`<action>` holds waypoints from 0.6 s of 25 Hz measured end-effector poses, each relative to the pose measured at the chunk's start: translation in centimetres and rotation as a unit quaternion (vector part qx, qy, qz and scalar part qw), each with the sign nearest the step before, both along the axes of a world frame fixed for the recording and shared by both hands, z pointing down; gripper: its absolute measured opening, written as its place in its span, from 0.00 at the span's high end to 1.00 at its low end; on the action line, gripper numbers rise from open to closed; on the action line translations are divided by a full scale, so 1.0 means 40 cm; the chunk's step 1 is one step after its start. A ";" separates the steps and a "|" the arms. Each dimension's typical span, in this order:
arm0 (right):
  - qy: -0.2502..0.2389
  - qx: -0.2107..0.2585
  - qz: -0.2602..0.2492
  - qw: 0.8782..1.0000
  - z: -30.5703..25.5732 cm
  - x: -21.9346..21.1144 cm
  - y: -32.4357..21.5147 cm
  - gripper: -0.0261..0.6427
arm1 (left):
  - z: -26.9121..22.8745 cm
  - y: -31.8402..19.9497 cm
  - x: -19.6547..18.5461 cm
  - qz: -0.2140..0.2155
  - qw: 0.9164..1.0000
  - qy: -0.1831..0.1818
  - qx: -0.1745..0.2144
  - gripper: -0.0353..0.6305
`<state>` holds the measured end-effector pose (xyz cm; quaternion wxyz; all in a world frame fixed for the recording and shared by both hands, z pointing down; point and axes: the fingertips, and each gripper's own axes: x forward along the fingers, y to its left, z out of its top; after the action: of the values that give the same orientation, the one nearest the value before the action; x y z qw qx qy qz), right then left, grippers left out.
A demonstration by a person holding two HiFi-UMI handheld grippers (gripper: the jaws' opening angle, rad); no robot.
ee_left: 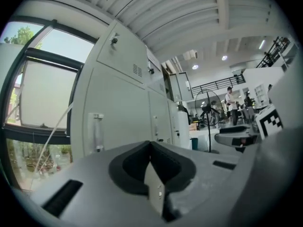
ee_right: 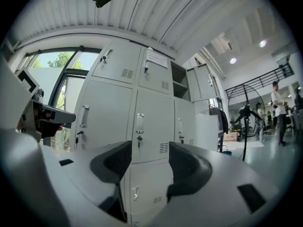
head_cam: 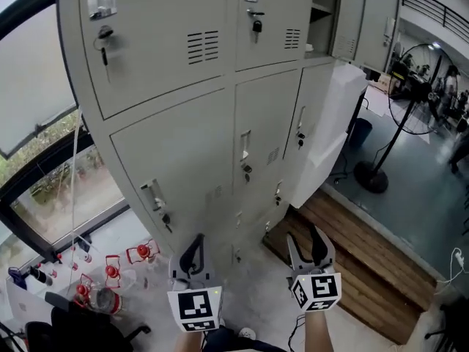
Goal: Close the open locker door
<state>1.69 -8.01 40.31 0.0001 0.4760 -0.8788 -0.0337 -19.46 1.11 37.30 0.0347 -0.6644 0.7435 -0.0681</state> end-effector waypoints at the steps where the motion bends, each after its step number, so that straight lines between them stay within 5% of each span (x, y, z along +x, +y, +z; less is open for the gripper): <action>1: -0.001 0.004 0.011 1.000 -0.011 0.039 -0.001 0.60 | -0.004 -0.016 0.034 0.012 1.000 0.001 0.002 0.94; 15: -0.032 0.039 0.133 0.990 -0.110 0.421 -0.063 0.58 | -0.070 -0.254 0.360 0.130 0.991 -0.019 0.016 0.94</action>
<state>18.53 -10.52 35.91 -0.0418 0.5889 -0.8055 -0.0521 -5.08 -9.05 34.52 0.0677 -0.7534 0.6509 -0.0636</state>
